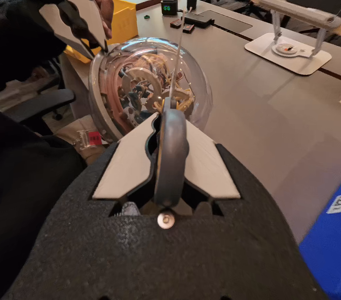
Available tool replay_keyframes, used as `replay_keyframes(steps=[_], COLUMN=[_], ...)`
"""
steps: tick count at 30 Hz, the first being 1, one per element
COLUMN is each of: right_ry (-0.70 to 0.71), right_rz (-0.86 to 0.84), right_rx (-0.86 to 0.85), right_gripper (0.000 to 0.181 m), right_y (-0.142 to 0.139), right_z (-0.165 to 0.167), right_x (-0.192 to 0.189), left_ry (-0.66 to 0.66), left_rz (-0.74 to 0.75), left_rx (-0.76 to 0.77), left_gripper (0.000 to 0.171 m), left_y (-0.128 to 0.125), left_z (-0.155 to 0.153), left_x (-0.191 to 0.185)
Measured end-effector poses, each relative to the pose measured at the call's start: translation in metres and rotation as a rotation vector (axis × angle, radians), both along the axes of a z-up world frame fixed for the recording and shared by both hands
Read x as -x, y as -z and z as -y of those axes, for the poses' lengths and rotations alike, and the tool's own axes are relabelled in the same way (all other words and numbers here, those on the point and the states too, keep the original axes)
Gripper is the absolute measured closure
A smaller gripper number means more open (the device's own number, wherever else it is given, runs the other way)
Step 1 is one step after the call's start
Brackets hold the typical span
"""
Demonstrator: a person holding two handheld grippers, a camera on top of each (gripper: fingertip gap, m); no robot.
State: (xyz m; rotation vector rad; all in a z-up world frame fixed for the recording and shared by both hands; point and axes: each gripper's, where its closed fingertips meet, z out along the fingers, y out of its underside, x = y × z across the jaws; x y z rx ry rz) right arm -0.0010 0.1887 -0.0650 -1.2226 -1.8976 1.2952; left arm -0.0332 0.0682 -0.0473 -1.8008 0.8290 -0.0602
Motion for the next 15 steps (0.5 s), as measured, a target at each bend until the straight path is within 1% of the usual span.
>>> replay_keyframes(steps=[3,7,11,14,15], right_ry=[0.030,0.064,0.086,0.130,0.150], right_rz=[-0.009,-0.001,-0.003,-0.036,-0.057], right_rx=[-0.101,-0.195,-0.191,-0.170,-0.173], right_gripper=[0.168,0.168,0.168,0.166,0.168], right_y=[0.000,0.003,0.004,0.005,0.004], right_z=[0.001,-0.002,-0.004,-0.005,-0.005], right_x=[-0.004,-0.005,-0.006,-0.004,-0.002], left_ry=[-0.039,-0.183,-0.228,-0.249,-0.250], left_rz=[0.042,0.053,0.124,0.126,0.132], left_rx=[-0.025,-0.106,-0.143,-0.167,-0.169], left_gripper=[0.160,0.157,0.156,0.157,0.157], left_y=[-0.002,-0.007,-0.009,-0.009,-0.009], left_z=[-0.002,-0.013,-0.017,-0.018,-0.018], left_x=[0.007,0.029,0.032,0.032,0.032])
